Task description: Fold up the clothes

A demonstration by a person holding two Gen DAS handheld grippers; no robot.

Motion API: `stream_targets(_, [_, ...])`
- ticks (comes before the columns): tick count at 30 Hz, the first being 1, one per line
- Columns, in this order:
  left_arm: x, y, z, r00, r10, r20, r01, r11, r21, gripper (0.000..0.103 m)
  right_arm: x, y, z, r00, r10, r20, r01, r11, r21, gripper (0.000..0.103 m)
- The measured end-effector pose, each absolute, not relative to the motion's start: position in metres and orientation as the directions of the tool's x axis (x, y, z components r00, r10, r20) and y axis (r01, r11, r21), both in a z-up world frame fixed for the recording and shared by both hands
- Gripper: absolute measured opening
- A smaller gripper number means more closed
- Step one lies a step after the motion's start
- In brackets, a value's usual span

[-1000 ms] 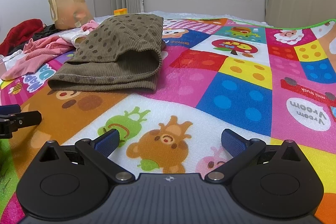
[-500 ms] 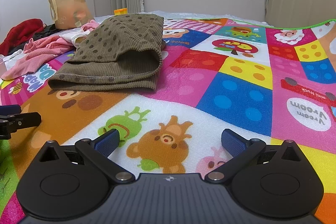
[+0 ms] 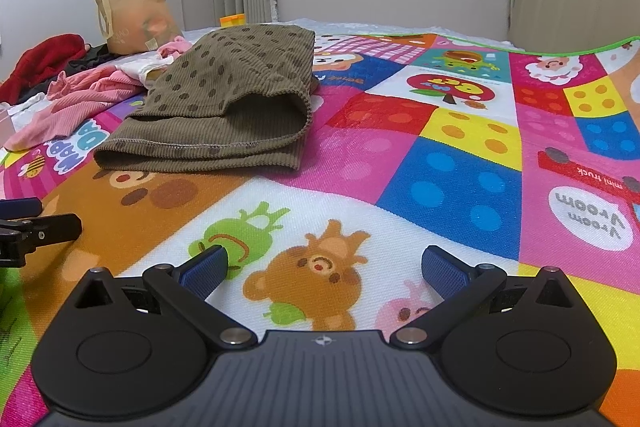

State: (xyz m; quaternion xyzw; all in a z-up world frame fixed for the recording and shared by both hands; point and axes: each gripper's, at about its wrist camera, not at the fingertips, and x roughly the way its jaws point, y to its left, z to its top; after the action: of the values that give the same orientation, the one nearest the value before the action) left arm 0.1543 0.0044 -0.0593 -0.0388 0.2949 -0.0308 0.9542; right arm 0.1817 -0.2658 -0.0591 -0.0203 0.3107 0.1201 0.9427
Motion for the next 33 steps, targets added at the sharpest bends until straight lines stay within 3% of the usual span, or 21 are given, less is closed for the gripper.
stream_targets(33, [0.1542, 0.0083, -0.0562, 0.820, -0.103, -0.563, 0.041, 0.992, -0.122, 0.103, 0.1850, -0.2663, -0.0559, 0.763, 0.212, -0.610, -0.241, 0.970, 0.036, 0.103])
